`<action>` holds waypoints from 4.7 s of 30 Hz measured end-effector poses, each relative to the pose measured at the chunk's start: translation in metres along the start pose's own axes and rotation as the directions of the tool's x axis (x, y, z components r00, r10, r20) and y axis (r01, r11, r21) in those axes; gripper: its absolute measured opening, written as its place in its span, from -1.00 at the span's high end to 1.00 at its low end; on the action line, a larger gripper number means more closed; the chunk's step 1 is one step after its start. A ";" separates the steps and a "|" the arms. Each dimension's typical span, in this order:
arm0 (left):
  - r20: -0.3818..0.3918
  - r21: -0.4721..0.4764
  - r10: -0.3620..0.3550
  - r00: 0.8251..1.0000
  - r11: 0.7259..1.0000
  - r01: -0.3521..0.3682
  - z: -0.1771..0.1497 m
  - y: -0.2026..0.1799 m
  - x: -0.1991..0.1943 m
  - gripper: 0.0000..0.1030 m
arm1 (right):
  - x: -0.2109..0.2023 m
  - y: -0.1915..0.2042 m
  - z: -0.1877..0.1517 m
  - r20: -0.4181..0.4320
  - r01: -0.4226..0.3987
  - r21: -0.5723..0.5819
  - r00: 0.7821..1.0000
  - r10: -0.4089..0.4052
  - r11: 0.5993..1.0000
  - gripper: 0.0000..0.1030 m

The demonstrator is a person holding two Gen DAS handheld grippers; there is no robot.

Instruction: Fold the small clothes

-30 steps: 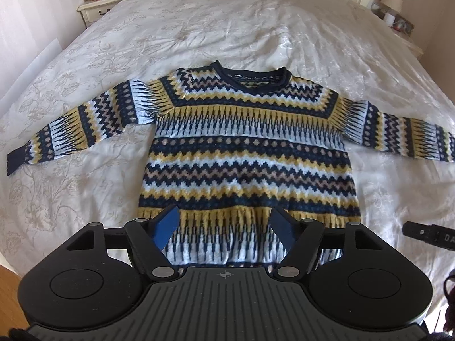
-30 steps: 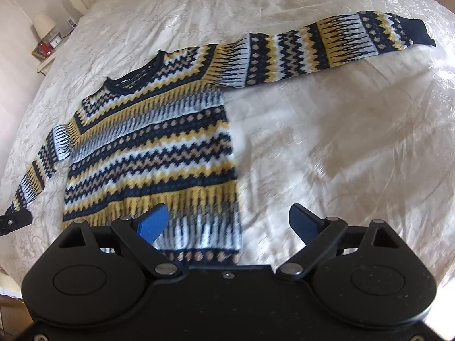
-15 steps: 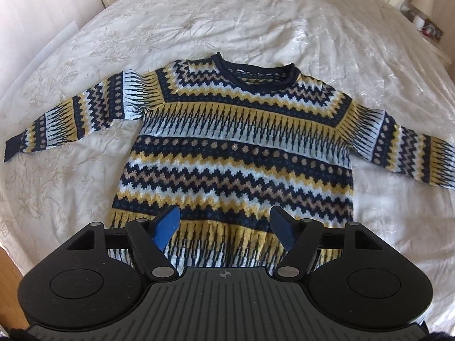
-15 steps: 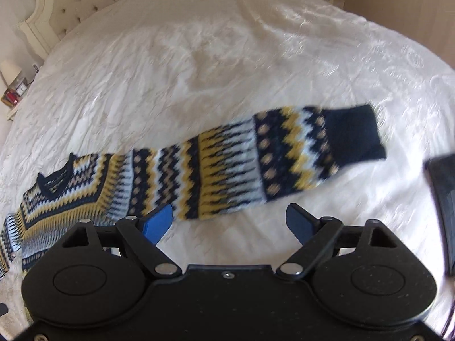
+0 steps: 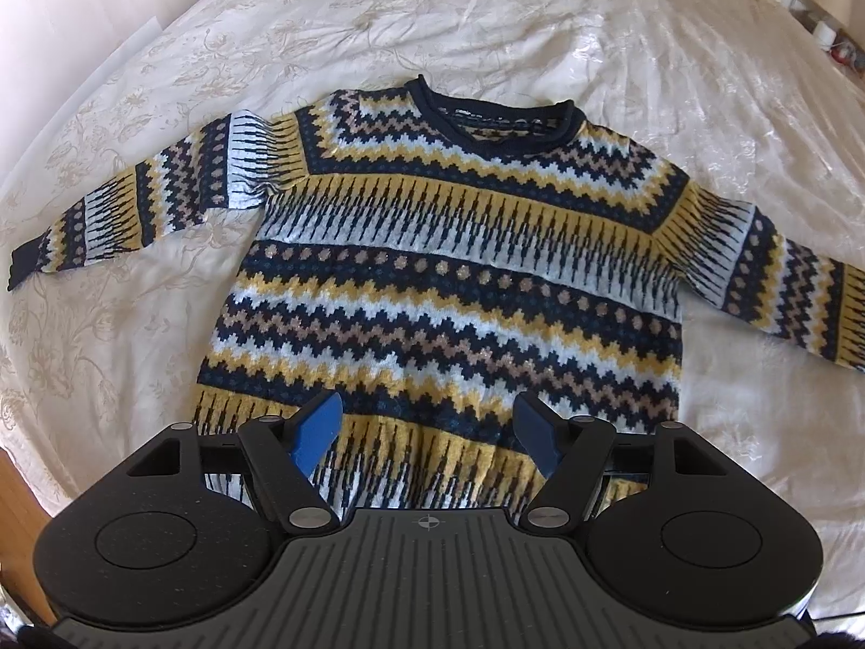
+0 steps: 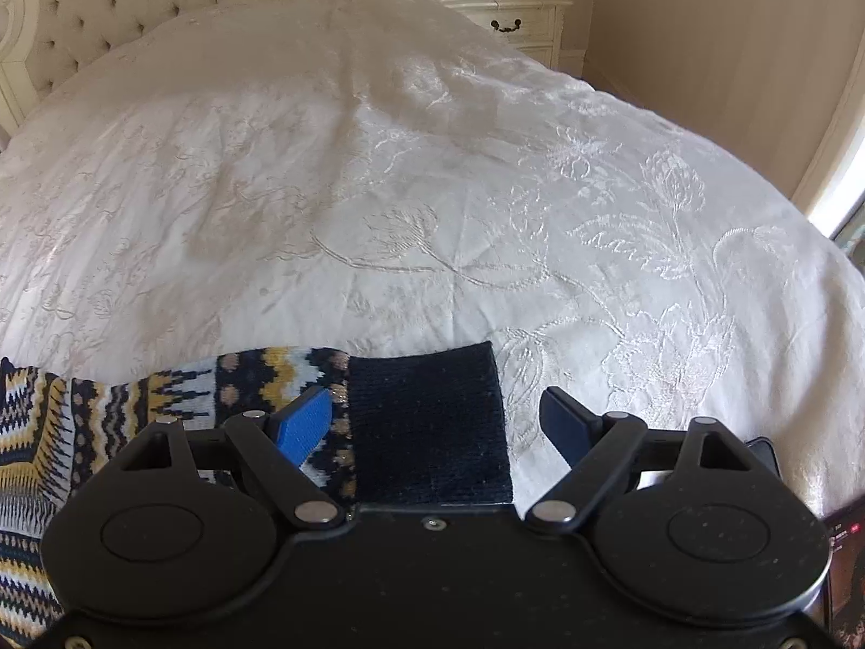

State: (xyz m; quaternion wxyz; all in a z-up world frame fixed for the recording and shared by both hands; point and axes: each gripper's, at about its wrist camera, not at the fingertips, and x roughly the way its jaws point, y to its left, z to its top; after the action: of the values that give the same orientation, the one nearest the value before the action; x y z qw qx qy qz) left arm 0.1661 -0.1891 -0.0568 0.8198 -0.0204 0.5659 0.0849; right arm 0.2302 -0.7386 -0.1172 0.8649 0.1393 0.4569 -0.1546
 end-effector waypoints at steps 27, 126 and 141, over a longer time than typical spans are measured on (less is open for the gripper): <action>0.016 0.128 -0.112 0.994 0.986 0.109 0.024 0.135 0.059 -0.20 | -0.071 0.290 0.013 -0.027 -0.439 -0.094 0.899 0.438 0.894 0.61; 0.004 0.071 -0.191 0.982 0.979 0.191 0.112 0.142 0.208 -0.52 | 0.019 0.340 -0.083 -0.007 -0.198 -0.249 0.979 0.203 0.948 -0.63; 0.086 -0.248 -0.086 0.993 0.963 0.105 0.046 0.307 0.148 -0.52 | -0.045 0.391 -0.187 -0.117 -0.340 -0.245 0.940 0.320 0.908 -0.92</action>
State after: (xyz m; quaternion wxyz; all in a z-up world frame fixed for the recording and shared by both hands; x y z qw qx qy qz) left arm 0.2099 0.1361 -0.1589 0.8343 -0.1485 0.5178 0.1170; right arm 0.2203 -0.3038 -0.1427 0.8717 0.1049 0.4749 0.0606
